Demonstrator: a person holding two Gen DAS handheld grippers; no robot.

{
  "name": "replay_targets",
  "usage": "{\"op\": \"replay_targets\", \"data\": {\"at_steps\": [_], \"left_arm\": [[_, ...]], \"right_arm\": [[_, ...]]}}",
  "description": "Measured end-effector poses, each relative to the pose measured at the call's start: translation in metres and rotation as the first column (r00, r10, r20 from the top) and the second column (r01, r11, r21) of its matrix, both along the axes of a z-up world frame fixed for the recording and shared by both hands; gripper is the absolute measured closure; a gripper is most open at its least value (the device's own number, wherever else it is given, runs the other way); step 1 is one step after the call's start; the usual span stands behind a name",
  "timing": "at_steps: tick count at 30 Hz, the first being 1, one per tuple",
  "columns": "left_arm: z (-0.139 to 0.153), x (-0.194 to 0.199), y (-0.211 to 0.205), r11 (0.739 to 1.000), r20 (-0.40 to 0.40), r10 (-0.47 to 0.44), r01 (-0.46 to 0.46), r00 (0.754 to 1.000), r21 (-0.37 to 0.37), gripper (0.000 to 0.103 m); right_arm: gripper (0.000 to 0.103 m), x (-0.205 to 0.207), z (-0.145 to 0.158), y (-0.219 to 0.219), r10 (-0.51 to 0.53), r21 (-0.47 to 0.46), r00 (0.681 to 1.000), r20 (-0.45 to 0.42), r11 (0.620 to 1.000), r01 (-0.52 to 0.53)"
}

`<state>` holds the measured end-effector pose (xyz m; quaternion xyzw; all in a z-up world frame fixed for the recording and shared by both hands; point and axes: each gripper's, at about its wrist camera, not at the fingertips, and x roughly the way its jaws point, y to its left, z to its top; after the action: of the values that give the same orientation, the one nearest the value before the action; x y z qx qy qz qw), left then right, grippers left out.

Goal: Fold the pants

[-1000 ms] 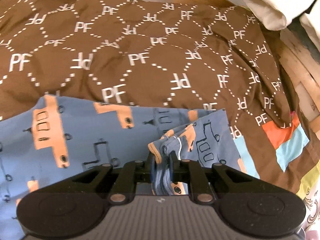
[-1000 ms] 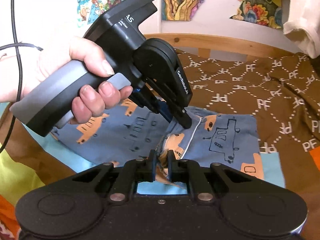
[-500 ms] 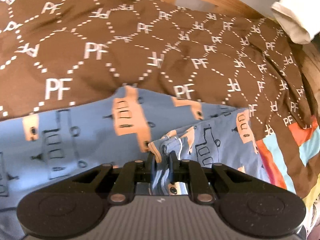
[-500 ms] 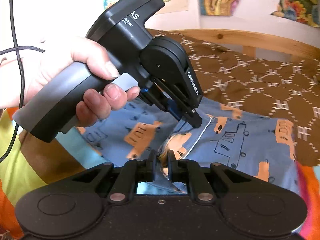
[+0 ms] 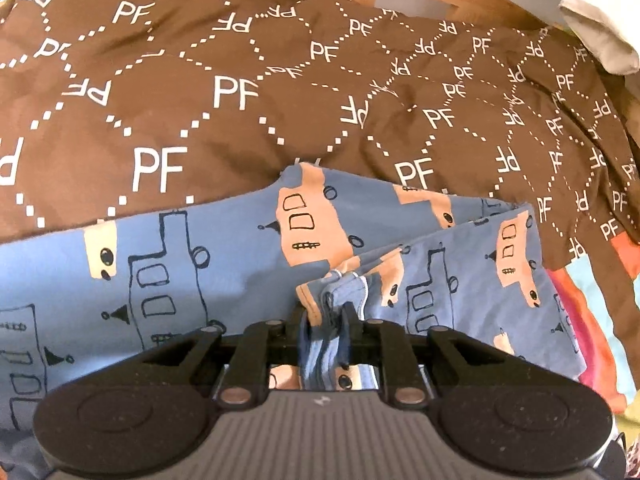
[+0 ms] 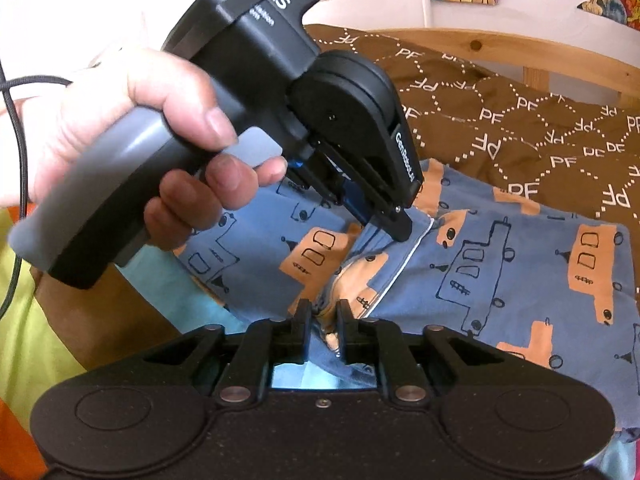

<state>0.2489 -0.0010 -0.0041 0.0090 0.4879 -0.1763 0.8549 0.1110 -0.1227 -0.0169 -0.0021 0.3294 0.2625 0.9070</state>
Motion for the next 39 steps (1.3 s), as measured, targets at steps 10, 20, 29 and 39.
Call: {"op": "replay_targets", "data": {"at_steps": [10, 20, 29, 39], "left_arm": [[0.004, -0.034, -0.002, 0.993, 0.176, 0.105, -0.114, 0.979, 0.040, 0.025], [-0.022, -0.031, -0.019, 0.958, 0.249, 0.181, -0.227, 0.952, 0.173, 0.016], [-0.006, -0.071, 0.004, 0.963, 0.246, 0.244, -0.264, 0.938, 0.052, 0.011], [-0.026, -0.108, -0.011, 0.939, 0.329, 0.174, -0.257, 0.928, 0.229, 0.008]], "right_arm": [[0.018, 0.007, 0.020, -0.102, -0.043, -0.335, 0.961, 0.273, 0.932, 0.137], [0.002, 0.098, -0.020, -0.140, -0.178, -0.396, 0.933, 0.313, 0.869, 0.298], [0.002, 0.041, 0.016, -0.158, -0.232, -0.298, 0.926, 0.297, 0.899, 0.321], [0.001, -0.006, -0.007, -0.140, -0.157, -0.415, 0.946, 0.283, 0.869, 0.269]]}}
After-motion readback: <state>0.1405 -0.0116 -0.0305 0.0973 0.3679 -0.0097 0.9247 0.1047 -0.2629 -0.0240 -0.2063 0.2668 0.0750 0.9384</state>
